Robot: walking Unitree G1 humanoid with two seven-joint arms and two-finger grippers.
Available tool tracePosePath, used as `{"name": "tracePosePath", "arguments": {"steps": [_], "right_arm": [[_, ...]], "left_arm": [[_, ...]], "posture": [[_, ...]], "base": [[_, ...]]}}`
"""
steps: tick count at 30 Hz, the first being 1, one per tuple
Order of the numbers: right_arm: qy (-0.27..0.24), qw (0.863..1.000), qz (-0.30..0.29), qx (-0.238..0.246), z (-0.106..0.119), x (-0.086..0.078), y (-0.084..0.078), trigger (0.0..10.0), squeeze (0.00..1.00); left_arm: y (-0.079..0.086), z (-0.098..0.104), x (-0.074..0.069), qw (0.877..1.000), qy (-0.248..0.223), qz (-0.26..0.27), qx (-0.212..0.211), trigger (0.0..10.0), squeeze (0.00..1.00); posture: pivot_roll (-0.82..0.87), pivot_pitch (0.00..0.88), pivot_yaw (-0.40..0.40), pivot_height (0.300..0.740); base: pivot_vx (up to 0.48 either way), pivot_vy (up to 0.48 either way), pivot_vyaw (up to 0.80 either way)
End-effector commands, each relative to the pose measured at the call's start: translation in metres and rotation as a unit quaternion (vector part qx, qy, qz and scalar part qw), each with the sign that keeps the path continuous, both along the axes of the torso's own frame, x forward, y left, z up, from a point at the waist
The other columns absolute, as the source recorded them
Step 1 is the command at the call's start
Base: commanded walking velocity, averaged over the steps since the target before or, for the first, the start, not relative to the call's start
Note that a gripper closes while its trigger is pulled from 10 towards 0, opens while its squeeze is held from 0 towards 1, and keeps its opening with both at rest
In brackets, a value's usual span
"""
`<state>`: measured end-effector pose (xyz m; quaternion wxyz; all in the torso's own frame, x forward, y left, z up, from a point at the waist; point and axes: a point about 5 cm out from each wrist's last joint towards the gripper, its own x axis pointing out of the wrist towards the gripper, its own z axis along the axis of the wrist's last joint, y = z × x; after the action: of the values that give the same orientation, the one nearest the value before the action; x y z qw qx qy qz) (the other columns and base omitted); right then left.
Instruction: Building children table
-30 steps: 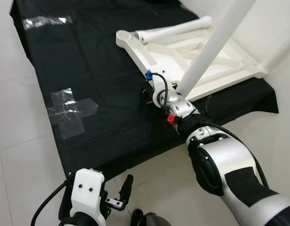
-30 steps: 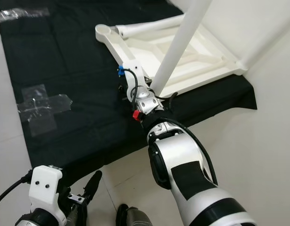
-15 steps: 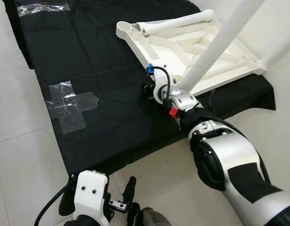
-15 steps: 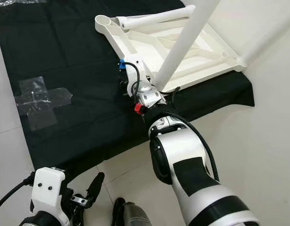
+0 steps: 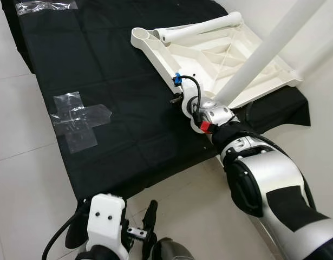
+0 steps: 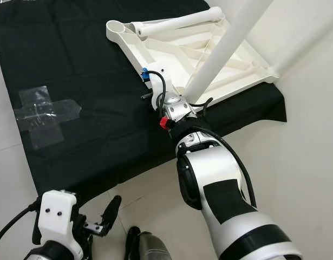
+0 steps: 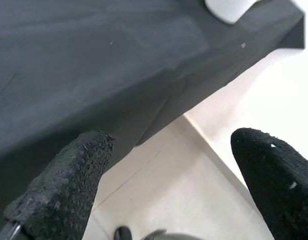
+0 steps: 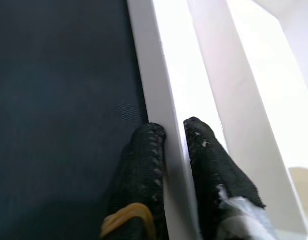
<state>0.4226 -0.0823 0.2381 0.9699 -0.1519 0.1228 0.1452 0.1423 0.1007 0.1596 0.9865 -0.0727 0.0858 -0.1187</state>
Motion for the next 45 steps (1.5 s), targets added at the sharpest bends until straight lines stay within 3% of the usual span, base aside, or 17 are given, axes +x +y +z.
{"name": "tracePosePath", "arguments": {"steps": [1, 7, 13, 14, 15, 19, 22, 23, 24, 25, 28, 29, 34, 35, 36, 37, 45], "right_arm": [[0.072, 0.991, 0.108, 0.015, -0.022, -0.008, 0.004, 0.0, 0.0], [0.123, 0.973, 0.191, -0.033, -0.04, -0.016, -0.004, 0.0, 0.0], [0.154, 0.939, 0.305, -0.048, -0.045, -0.025, -0.015, 0.0, 0.0], [0.161, 0.919, 0.357, -0.049, -0.047, -0.03, -0.017, 0.0, 0.0], [0.161, 0.919, 0.357, -0.049, -0.047, -0.03, -0.017, 0.0, 0.0], [0.183, 0.866, 0.463, -0.048, -0.052, -0.043, -0.027, 0.0, 0.0], [0.187, 0.86, 0.472, -0.057, -0.054, -0.045, -0.032, 0.0, 0.0], [0.172, 0.874, 0.449, -0.072, -0.054, -0.042, -0.035, 1.0, 0.0], [0.172, 0.874, 0.449, -0.072, -0.054, -0.042, -0.035, 1.0, 0.0], [0.161, 0.884, 0.432, -0.082, -0.053, -0.039, -0.037, 10.0, 0.0], [0.099, 0.935, 0.332, -0.075, -0.041, -0.025, -0.036, 10.0, 0.0], [0.077, 0.946, 0.31, -0.057, -0.033, -0.021, -0.035, 10.0, 1.0], [0.055, 0.946, 0.318, -0.026, -0.022, -0.02, -0.029, 10.0, 1.0], [0.033, 0.945, 0.325, -0.006, -0.01, -0.018, -0.021, 10.0, 0.76], [0.033, 0.945, 0.325, -0.006, -0.01, -0.018, -0.021, 10.0, 0.76], [0.016, 0.945, 0.328, 0.005, 0.0, -0.017, -0.015, 10.0, 0.0], [0.018, 0.942, 0.334, 0.008, 0.015, -0.016, -0.002, 10.0, 0.0]], "left_arm": [[-0.004, -0.008, -0.001, 1.0, 0.026, -0.004, 0.0, 10.0, 0.0], [-0.005, -0.009, 0.002, 1.0, 0.025, -0.008, 0.001, 10.0, 0.0], [-0.005, -0.012, 0.004, 1.0, 0.026, -0.013, 0.0, 10.0, 0.0], [-0.005, -0.012, 0.006, 1.0, 0.025, -0.016, 0.001, 10.0, 0.0], [-0.005, -0.012, 0.006, 1.0, 0.025, -0.016, 0.001, 10.0, 0.0], [-0.004, -0.013, 0.007, 1.0, 0.026, -0.018, 0.003, 10.0, 0.0], [-0.004, -0.014, 0.007, 1.0, 0.025, -0.017, 0.004, 10.0, 0.0], [-0.003, -0.014, 0.007, 1.0, 0.025, -0.017, 0.005, 10.0, 0.0], [-0.003, -0.014, 0.007, 1.0, 0.025, -0.017, 0.005, 10.0, 0.0], [-0.003, -0.014, 0.007, 1.0, 0.025, -0.017, 0.005, 10.0, 0.0], [-0.002, -0.016, 0.008, 0.999, 0.028, -0.016, 0.008, 10.0, 0.0], [-0.002, -0.016, 0.008, 0.999, 0.028, -0.017, 0.008, 10.0, 0.0], [-0.002, -0.017, 0.009, 0.999, 0.028, -0.018, 0.01, 10.0, 0.0], [-0.001, -0.018, 0.009, 0.999, 0.029, -0.019, 0.011, 10.0, 0.0], [-0.001, -0.018, 0.009, 0.999, 0.029, -0.019, 0.011, 10.0, 0.0], [-0.001, -0.018, 0.01, 0.999, 0.029, -0.02, 0.011, 10.0, 0.0], [-0.002, -0.018, 0.011, 0.999, 0.028, -0.022, 0.01, 10.0, 0.0]], "posture": [[0.07, 0.309, -0.316, 0.74], [0.06, 0.304, -0.313, 0.74], [0.05, 0.292, -0.298, 0.74], [0.06, 0.285, -0.291, 0.74], [0.06, 0.285, -0.291, 0.74], [0.06, 0.276, -0.286, 0.74], [0.07, 0.272, -0.286, 0.74], [0.07, 0.269, -0.285, 0.74], [0.07, 0.269, -0.285, 0.74], [0.07, 0.269, -0.285, 0.74], [0.07, 0.259, -0.28, 0.74], [0.07, 0.254, -0.276, 0.74], [0.08, 0.253, -0.276, 0.74], [0.08, 0.25, -0.273, 0.74], [0.08, 0.25, -0.273, 0.74], [0.07, 0.253, -0.271, 0.74], [0.07, 0.256, -0.268, 0.74]], "base": [[0.0, 0.0, 0.0], [0.0, 0.0, 0.0], [0.0, 0.0, 0.0], [0.0, 0.0, 0.0], [0.0, 0.0, 0.0], [0.0, 0.0, 0.0], [0.0, 0.0, 0.0], [0.0, 0.0, 0.0], [0.0, 0.0, 0.0], [0.0, 0.0, 0.0], [0.0, 0.0, 0.0], [0.0, 0.0, 0.0], [0.0, 0.0, 0.0], [0.0, 0.0, 0.0], [0.0, 0.0, 0.0], [0.0, 0.0, 0.0], [0.0, 0.0, 0.0]]}}
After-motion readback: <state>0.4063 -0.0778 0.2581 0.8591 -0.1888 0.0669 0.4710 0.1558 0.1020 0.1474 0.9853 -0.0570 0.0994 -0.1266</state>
